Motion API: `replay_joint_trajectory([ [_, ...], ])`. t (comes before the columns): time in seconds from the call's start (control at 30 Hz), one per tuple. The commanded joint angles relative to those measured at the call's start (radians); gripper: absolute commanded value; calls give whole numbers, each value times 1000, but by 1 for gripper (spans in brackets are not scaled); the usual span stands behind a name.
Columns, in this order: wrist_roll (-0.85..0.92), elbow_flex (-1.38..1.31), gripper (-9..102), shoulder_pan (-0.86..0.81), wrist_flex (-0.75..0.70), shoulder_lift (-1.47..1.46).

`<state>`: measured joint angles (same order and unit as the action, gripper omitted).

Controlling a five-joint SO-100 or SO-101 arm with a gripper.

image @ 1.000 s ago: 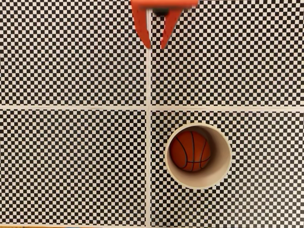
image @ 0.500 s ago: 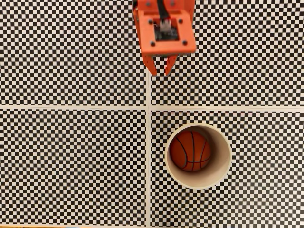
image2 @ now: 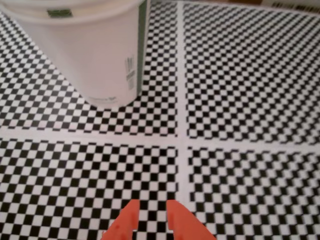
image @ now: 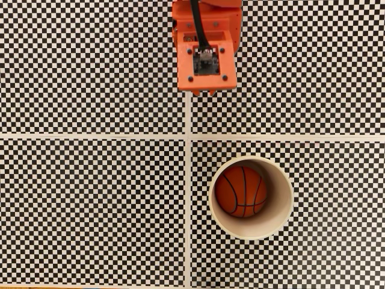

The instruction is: Grasp basketball and place into cup.

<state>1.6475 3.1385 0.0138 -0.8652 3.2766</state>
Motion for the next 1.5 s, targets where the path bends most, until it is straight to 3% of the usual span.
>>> replay_joint_trajectory([
  [0.0,3,35,0,-5,-5,12],
  [0.57,114,35,0,-97,-373,12],
  [1.47,118,35,0,-86,-373,12],
])
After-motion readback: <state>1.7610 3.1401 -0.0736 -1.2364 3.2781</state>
